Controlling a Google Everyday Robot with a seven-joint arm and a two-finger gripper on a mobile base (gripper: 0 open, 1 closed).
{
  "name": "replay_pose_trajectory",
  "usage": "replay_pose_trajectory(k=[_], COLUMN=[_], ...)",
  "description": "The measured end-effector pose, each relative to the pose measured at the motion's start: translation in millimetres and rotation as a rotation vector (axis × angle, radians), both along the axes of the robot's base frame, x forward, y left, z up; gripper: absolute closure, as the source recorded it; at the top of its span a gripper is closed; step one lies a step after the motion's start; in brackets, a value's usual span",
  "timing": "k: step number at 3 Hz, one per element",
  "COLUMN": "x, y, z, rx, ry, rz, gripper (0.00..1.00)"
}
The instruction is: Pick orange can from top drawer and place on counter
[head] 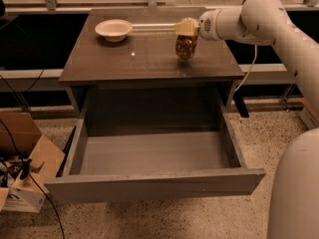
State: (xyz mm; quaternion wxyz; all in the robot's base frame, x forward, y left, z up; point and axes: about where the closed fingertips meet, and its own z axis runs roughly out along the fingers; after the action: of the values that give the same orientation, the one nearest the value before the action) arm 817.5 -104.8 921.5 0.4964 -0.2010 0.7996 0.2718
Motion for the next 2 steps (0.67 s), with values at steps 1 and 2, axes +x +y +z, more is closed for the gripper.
replay_pose_trajectory(k=[1,2], x=[1.9,2.4], y=[2.6,5.9], z=[-4.5,-6.4], rx=[0.003,0.004], ry=[0.003,0.006], rz=[0.003,0.007], gripper=[0.58,0.35])
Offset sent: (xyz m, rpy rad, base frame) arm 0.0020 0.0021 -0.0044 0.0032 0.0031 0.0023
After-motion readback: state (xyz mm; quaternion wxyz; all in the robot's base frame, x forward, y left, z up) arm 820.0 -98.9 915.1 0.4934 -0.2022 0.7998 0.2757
